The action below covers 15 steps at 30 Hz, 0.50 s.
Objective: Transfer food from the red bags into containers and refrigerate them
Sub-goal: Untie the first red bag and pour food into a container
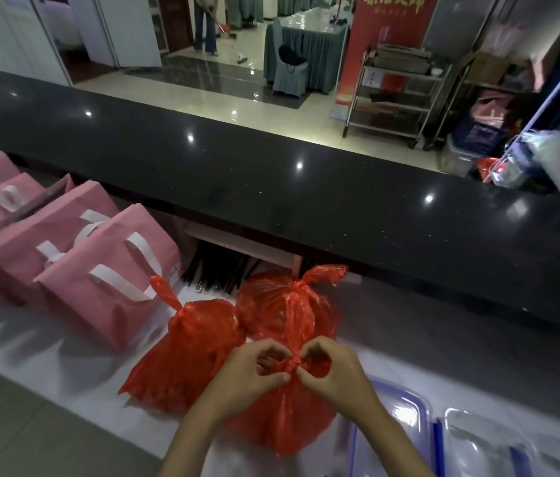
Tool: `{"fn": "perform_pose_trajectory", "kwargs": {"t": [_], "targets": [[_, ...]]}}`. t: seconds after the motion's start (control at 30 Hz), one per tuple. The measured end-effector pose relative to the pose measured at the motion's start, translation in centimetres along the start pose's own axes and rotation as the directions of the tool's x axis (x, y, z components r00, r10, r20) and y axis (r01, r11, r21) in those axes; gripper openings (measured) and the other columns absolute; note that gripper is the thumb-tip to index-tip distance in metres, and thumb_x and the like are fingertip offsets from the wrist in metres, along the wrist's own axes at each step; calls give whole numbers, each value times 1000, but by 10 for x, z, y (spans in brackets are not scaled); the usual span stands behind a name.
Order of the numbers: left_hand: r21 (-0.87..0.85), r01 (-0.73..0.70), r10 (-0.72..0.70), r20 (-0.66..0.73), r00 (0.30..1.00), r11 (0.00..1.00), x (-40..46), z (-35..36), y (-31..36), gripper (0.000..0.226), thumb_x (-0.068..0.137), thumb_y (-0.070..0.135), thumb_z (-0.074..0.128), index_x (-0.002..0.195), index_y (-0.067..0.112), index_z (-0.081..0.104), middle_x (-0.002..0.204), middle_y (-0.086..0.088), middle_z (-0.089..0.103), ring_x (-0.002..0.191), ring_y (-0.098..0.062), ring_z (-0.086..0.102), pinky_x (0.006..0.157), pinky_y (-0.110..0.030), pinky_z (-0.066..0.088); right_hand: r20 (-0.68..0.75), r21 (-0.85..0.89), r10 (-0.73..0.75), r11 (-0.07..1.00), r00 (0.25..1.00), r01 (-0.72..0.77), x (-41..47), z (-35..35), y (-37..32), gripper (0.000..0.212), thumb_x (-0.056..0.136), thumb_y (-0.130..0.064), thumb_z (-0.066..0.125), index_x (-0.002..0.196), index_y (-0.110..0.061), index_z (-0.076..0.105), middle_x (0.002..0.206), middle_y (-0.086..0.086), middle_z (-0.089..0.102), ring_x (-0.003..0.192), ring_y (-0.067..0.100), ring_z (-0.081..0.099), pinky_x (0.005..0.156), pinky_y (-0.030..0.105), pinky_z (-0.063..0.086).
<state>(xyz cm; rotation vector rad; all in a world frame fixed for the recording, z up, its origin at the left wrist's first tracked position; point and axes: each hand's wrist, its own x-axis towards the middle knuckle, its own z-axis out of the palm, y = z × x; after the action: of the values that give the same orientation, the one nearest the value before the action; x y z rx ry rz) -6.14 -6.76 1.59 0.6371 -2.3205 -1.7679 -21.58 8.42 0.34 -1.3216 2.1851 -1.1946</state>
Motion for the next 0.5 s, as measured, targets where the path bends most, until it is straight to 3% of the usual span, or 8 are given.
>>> {"fn": "perform_pose_trajectory", "kwargs": {"t": [0.13, 0.37, 0.5], "targets": [[114, -113, 119, -50, 992, 987, 1, 4, -1, 19, 90, 21, 78, 105, 32, 75, 101, 17, 75, 98, -6, 71, 88, -25, 56, 83, 55, 49, 997, 995, -54, 0, -8, 5, 19, 84, -36, 80, 102, -30, 78, 97, -17, 74, 95, 6, 70, 85, 25, 56], [213, -287, 303, -47, 952, 934, -4, 15, 3, 17, 82, 14, 77, 88, 25, 66, 84, 10, 66, 78, -14, 66, 71, -32, 56, 80, 71, 98, 992, 992, -104, -12, -8, -6, 11, 79, -18, 78, 89, -24, 79, 83, -12, 75, 80, 10, 71, 74, 25, 58], [237, -309, 326, -38, 944, 921, -7, 19, 2, 20, 81, 13, 74, 77, 19, 55, 80, 7, 56, 74, -15, 57, 66, -37, 49, 5, 94, 151, 984, 988, -151, -20, 5, -15, 9, 76, -23, 73, 84, -26, 76, 78, -12, 74, 75, 9, 71, 73, 30, 58]]}}
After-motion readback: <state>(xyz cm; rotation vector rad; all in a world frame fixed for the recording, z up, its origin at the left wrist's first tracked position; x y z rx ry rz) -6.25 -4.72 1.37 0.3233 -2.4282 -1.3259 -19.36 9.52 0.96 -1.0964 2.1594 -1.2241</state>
